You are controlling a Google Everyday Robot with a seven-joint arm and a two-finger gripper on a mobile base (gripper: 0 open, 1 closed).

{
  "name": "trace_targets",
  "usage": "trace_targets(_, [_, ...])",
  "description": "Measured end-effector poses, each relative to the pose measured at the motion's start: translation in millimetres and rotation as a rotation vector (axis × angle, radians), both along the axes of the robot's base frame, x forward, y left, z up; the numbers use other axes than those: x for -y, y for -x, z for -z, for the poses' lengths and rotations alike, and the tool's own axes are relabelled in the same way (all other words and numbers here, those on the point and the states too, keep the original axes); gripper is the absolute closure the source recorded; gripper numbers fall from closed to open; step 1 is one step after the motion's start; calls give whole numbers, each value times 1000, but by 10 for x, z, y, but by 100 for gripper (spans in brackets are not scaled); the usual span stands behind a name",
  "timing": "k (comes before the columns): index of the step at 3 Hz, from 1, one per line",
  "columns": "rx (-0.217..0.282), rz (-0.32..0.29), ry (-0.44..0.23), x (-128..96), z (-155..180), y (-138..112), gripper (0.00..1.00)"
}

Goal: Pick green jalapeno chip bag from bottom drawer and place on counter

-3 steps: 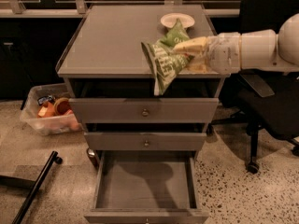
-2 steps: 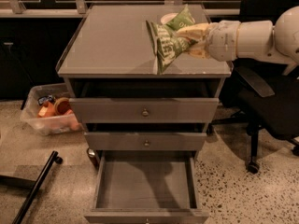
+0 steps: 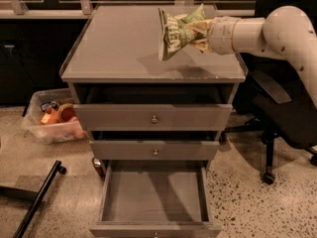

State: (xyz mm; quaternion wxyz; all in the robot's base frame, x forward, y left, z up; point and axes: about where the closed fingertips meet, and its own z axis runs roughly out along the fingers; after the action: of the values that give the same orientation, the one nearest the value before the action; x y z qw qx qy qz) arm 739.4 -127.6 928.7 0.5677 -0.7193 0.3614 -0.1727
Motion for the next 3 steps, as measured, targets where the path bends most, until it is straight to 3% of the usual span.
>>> trace_targets(1, [-102, 39, 18, -6, 174, -186, 81])
trace_targets(2, [-174, 26, -63, 37, 334, -214, 58])
trace_targets(3, [-193, -55, -237, -35, 377, -194, 35])
